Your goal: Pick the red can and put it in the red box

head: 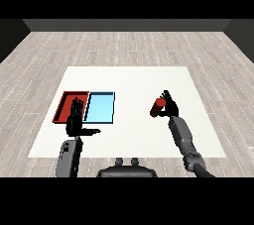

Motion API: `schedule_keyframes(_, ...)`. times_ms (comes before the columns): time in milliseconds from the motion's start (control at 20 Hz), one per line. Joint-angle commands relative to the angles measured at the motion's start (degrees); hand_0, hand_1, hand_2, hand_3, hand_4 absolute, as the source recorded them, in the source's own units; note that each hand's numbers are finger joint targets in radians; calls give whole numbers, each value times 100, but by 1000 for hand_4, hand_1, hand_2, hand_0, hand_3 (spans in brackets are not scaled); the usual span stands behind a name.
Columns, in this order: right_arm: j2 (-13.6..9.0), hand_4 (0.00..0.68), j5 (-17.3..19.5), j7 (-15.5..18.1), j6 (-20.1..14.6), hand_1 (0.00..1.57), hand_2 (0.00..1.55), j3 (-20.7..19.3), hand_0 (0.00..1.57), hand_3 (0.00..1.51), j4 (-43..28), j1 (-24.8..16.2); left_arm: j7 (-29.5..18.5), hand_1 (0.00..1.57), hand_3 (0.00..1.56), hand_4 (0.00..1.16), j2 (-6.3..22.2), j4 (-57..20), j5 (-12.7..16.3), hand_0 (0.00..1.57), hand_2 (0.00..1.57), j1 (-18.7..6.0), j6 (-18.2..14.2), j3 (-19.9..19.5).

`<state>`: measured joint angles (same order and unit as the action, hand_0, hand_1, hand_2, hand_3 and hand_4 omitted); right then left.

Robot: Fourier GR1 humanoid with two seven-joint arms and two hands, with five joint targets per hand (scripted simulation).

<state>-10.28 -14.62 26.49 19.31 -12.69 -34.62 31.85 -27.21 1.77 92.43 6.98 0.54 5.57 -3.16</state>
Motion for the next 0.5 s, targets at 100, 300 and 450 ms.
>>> schedule_keyframes(100,92,0,267,582,-10,0,0,118,0,0,601,60,53,0,0,0,30,-4,-40,0,0,8,-23,-8)
schedule_keyframes(300,-158,0,18,180,180,0,0,-67,0,0,624,288,281,0,0,0,32,352,-25,0,0,91,-120,4)
schedule_keyframes(450,71,0,113,248,19,0,0,101,0,0,378,96,52,0,0,0,201,-96,118,0,0,-67,129,-131)
